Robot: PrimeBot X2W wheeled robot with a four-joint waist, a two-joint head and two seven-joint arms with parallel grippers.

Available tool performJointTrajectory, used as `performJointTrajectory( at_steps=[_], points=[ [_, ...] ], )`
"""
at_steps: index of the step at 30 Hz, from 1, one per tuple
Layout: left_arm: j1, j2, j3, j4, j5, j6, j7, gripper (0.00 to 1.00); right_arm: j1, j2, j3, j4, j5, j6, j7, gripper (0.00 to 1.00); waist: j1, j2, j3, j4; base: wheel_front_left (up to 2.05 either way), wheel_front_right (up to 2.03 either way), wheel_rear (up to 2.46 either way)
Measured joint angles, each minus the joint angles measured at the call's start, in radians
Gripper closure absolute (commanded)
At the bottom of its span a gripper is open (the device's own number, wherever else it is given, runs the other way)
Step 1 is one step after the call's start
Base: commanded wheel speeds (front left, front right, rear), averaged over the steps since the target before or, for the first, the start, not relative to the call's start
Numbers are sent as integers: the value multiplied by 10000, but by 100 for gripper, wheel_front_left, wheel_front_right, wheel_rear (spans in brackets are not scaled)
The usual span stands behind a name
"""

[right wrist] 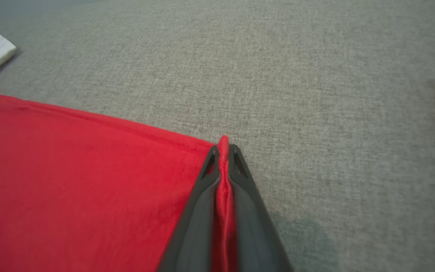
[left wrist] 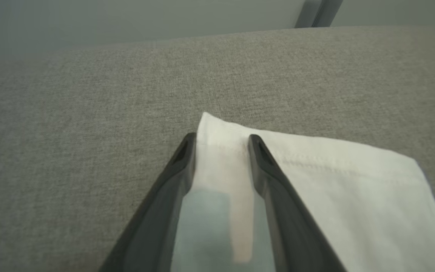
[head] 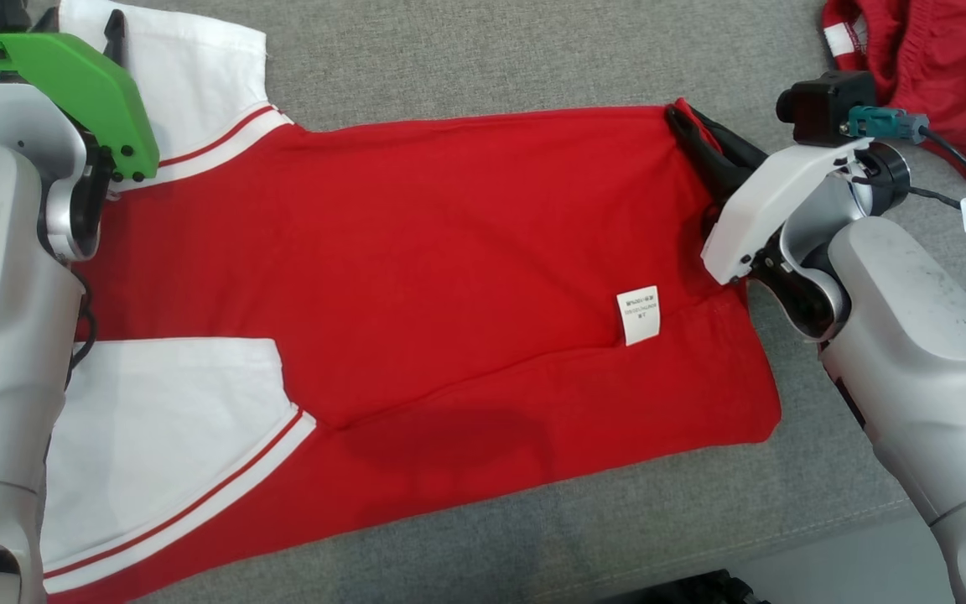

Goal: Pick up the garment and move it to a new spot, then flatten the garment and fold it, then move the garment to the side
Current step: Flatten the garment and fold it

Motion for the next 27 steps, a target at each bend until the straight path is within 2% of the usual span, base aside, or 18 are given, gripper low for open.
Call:
performJointTrajectory(
  at_steps=[2,14,19,23,27],
  points=[
    [-66,-75,-52,136,33,-88,-96,100,-7,-15,4,88,25,0,-86,100,0,0,-15,48,0,0,0],
    [-105,-604,-171,412,19,-796,-913,100,-24,-242,-33,642,151,0,-583,100,-1,0,-365,460,0,0,0],
    [-111,-619,104,272,-389,-1179,-1588,100,30,-337,-234,934,236,-2,-940,100,-1,0,-672,701,0,0,0],
    [62,-617,117,-88,-451,-1697,-2458,100,324,-445,-330,1204,345,-4,-1375,100,-1,0,-1094,976,0,0,0],
    [983,-627,165,-349,-556,-1833,-3150,100,820,-487,-385,1369,512,-6,-1870,100,0,0,-1522,1195,0,0,0]
  ],
)
